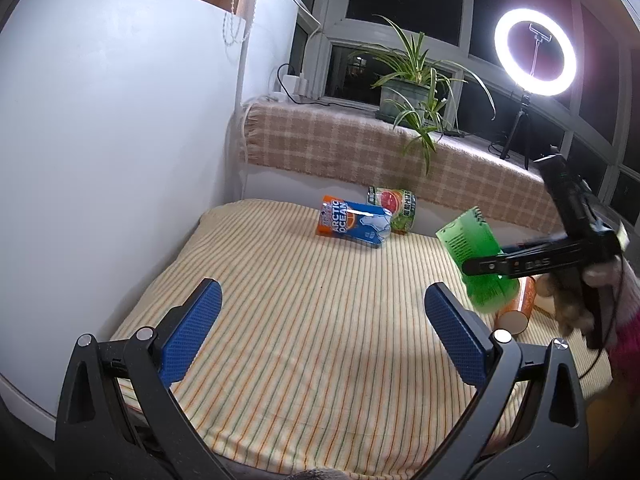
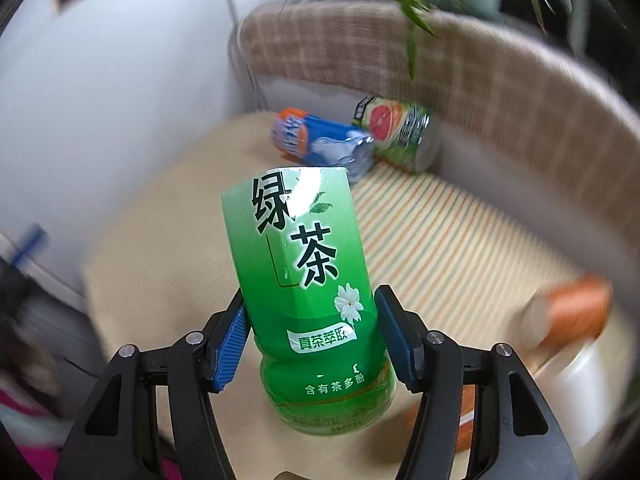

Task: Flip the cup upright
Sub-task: 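Lift the green bottle off the table with the right gripper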

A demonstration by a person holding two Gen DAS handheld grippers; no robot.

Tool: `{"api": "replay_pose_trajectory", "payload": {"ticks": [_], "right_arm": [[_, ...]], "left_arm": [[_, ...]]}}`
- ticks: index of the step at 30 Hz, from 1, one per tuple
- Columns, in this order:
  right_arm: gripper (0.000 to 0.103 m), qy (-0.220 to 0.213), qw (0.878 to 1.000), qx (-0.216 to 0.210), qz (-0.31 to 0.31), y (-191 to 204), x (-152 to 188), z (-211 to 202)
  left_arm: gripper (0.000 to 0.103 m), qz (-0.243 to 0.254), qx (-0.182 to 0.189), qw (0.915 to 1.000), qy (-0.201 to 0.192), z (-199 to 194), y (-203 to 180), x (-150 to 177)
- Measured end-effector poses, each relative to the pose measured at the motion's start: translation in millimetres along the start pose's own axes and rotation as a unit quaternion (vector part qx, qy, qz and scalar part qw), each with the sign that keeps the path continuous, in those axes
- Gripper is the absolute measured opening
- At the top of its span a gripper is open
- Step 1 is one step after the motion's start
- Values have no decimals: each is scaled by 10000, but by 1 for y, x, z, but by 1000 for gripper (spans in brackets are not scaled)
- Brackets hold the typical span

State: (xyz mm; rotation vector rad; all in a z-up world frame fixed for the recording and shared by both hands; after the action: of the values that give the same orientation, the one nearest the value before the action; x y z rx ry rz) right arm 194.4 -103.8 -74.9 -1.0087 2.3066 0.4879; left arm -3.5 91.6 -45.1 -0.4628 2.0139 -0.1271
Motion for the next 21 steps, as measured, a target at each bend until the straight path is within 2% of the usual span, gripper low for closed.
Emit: {"api": "replay_pose_trajectory", "payload": {"ticks": [3, 4, 6, 8, 9, 12, 15, 21], "right_arm": [[60, -227, 9935, -510, 987, 4, 25, 0], [61, -269, 9865, -728, 1442, 3, 36, 3], [61, -275, 9749, -996, 1971, 7, 53, 7], [61, -320, 9563, -1373, 2560, 10, 71, 13], [61, -340, 9514, -1432, 2707, 10, 75, 15], [61, -479, 9343, -1492, 3201, 14, 87, 17], [61, -475, 9232, -1494, 3509, 14, 92, 24], [61, -372, 9253, -1224, 3571, 15, 96, 32]], "left_arm": [[103, -51, 88, 9999, 115, 4, -2, 1], [103, -61, 115, 9998, 146, 6, -3, 1], [103, -63, 167, 9996, 205, 9, -6, 3], [103, -44, 204, 9995, 244, 11, -10, 4], [103, -40, 234, 9993, 272, 13, -12, 5], [103, -75, 334, 9987, 385, 17, -15, 7], [103, -77, 372, 9982, 464, 20, -18, 9], [103, -97, 408, 9977, 524, 21, -17, 12]]}}
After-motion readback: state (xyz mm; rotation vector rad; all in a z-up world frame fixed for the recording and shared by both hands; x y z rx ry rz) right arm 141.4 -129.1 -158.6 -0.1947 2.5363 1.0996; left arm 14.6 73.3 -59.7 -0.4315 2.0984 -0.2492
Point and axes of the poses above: each gripper's, at about its wrist camera, not at the fingertips, and z roughly the way its jaws point, y to its left, x to its underside, the point moved 3 cm from there along z, roughly the way its jaws point, and after that the axes turned 8 degrees about -z, right-handed, at the moved point
